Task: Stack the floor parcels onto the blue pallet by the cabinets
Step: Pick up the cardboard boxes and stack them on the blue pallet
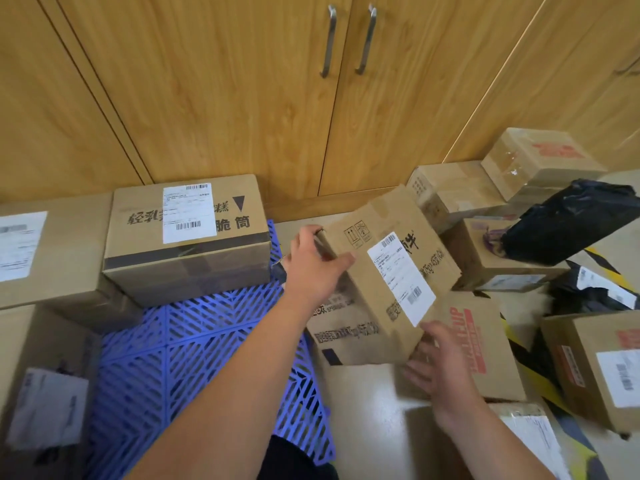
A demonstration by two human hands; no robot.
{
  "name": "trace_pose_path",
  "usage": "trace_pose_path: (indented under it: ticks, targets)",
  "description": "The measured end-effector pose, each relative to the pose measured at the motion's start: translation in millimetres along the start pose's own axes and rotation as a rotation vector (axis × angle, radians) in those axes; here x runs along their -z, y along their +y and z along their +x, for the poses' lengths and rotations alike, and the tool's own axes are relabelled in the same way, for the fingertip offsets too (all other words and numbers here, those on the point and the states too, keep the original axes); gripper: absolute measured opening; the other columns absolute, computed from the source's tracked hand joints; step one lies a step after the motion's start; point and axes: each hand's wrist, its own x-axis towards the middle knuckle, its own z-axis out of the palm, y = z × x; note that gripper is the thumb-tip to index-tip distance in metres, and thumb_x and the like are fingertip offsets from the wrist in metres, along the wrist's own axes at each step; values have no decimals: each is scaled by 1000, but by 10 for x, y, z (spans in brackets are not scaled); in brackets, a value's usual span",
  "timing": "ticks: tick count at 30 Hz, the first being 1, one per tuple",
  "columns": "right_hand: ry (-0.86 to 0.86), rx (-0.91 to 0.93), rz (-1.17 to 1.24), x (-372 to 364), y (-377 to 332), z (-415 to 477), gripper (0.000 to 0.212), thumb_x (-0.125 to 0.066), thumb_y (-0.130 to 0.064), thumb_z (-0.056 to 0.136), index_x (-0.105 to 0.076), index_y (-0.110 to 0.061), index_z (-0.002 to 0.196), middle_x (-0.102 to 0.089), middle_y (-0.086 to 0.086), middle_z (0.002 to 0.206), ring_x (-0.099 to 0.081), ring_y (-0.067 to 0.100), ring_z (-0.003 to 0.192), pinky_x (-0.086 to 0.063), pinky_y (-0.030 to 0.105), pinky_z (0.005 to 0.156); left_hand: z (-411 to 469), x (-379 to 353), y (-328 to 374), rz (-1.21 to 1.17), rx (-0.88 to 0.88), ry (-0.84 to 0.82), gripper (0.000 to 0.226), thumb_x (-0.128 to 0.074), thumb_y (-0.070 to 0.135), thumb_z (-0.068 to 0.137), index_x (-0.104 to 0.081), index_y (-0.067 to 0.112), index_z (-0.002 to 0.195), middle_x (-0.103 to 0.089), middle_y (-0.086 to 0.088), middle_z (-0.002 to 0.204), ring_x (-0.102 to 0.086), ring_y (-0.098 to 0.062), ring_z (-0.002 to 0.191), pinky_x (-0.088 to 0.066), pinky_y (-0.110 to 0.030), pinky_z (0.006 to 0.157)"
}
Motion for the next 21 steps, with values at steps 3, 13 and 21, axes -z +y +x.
trace_pose_path:
  ticks: [3,13,21]
  targets:
    - [-43,-141,31,-53,107,-506,51,-65,-45,84,-51,-33,131,-71,12,115,-72,37,96,-56,44,88,-253,366,-63,-22,56,36,67,-80,52,60,-44,36,114,-48,7,118,-52,-22,115,-47,-46,99]
    - [-526,-642,-208,-693,588,-1027,48,-59,-46,88,-59,-11,121,-73,21,112,-72,33,101,-56,46,85,-718,1687,-792,-68,406,59,50,-75,5,83,-45,15,122,-59,-3,103,-61,-16,86,-55,-31,69]
    - [-297,275,-774,-1087,-263,53,34,-63,-25,94,-65,-7,123,-70,12,115,-65,23,97,-49,35,81,-960,1779,-1335,-197,528,204,77,-63,7,91,-22,30,152,-48,1,130,-61,-29,106,-53,-37,76]
